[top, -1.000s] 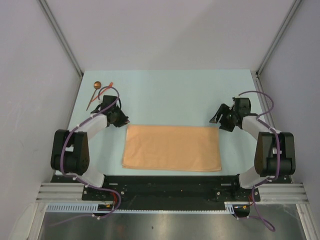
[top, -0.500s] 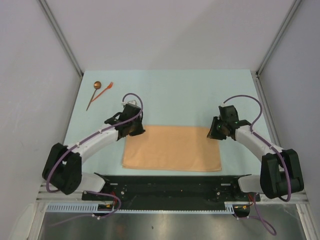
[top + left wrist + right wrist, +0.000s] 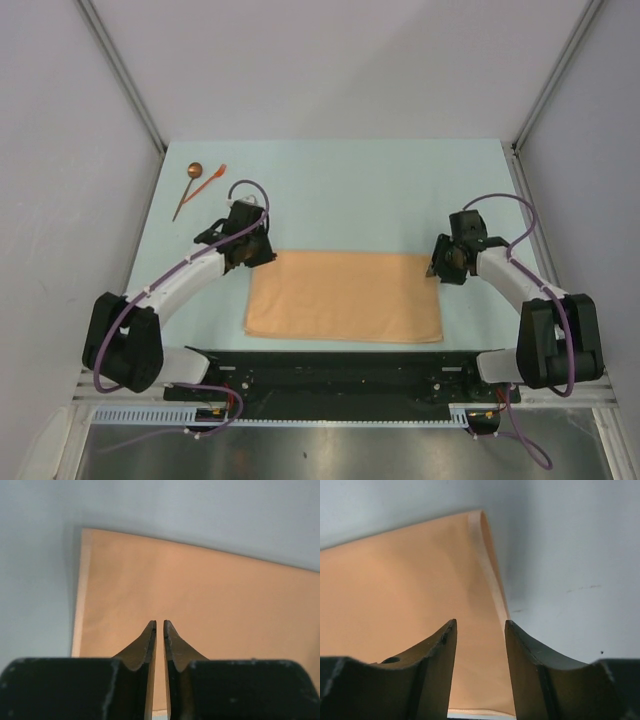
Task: Fold the napkin into a case and place the utensils inside
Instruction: Pick up the rectangle-folded napkin from the center of the board.
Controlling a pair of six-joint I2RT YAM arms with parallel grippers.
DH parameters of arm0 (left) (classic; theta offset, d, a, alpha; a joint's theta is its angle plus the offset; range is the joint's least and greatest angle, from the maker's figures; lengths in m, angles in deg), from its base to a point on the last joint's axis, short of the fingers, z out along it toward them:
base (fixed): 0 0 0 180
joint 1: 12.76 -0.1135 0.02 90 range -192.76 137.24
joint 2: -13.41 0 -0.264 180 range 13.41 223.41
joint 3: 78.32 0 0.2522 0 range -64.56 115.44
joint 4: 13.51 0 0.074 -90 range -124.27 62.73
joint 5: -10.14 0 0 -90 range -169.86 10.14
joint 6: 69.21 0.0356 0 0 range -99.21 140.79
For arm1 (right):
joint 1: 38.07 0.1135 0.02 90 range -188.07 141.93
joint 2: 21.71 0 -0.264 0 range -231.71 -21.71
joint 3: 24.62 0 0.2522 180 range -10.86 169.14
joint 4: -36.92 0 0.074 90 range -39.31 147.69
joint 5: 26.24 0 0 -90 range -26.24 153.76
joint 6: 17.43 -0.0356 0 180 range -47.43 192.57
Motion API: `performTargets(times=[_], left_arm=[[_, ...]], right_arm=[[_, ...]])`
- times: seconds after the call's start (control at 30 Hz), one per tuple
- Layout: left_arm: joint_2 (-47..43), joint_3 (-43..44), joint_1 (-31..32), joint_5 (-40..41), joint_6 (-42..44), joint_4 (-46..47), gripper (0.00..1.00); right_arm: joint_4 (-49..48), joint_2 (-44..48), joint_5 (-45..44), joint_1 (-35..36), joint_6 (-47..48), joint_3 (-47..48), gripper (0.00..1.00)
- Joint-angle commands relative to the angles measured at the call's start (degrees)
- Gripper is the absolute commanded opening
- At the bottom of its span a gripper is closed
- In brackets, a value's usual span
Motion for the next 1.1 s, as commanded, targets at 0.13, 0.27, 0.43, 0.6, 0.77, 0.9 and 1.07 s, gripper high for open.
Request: performTargets(times=[0.13,0.27,0.43,0.6,0.77,0.9,1.07], left_arm=[[-2.61,-1.68,1.19,-11.12,1.34,4.46,0.14],[-2.17,-1.15,1.36,-13.22,1.51,5.16,0.14],[-1.56,-1.41,2.15,-14.55,1.42,6.30,0.14],[-0.94,-1.85,2.33,-15.52,1.42,7.01,0.13],[-1.47,-2.11,2.33,-15.61,1.51,6.74,0.13],[-2.17,-2.12,2.33,-15.52,1.51,6.30,0.13],[-2.26,-1.76,2.51,-16.04,1.51,6.30,0.14]], right_arm=[[12.17,-1.00,-8.37,7.73,-7.52,2.59,0.55],[14.38,-0.29,-12.08,10.11,-9.54,2.07,0.55],[14.56,0.15,-13.32,11.34,-10.95,0.58,0.54],[10.00,-1.60,-12.26,11.08,-10.86,-1.80,0.53],[5.42,-3.45,-9.89,9.77,-10.60,-5.66,0.53],[3.67,-5.47,-9.18,10.81,-12.17,-6.81,0.50],[1.73,-7.68,-11.12,13.98,-13.85,-8.04,0.36]])
